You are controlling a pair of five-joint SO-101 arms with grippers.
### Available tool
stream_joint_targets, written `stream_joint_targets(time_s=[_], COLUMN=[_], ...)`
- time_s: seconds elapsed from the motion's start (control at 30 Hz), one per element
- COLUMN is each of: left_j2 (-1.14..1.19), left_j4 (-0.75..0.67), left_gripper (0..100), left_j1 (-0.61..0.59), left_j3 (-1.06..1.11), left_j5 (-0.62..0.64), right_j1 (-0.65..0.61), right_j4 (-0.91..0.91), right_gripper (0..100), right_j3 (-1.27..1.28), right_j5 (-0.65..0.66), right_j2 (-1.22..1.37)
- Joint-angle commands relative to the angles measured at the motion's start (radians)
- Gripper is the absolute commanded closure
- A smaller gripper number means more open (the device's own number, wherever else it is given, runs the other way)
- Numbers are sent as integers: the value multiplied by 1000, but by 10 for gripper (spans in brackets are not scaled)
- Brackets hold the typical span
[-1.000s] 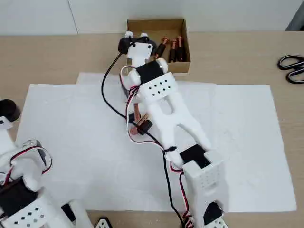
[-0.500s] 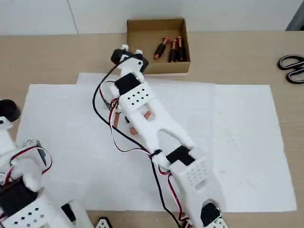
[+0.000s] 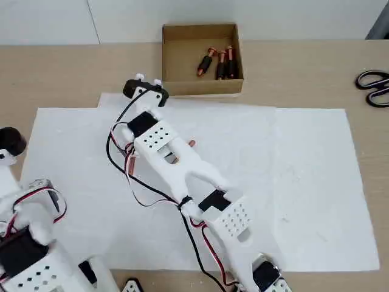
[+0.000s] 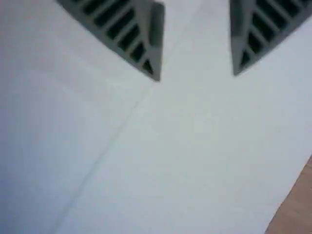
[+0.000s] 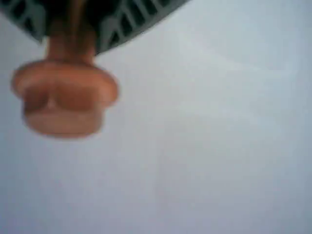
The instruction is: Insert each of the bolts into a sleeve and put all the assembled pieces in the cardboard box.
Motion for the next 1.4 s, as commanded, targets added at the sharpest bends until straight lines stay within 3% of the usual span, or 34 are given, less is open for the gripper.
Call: stream_joint_targets(time_s=[0.0,0.33,0.53,0.8,1.03,1.37], left_j2=[-12,-12,-12,-12,-12,-12], left_j4=[-2,-2,-2,-2,-2,11], left_gripper=[913,913,913,913,913,913], left_j1=[6,6,6,6,6,6], left_j3=[-18,-18,-18,-18,-18,-18], left_j5=[5,5,5,5,5,5], right_j1=[-2,-24,-24,-24,-5,269], right_j4=[-38,-41,-30,-22,101,323], right_gripper=[995,988,853,853,852,852], right_j3=[-46,-46,-46,-48,-46,-46], right_j5=[-6,55,54,57,68,427], right_j2=[4,12,16,-8,-222,-421])
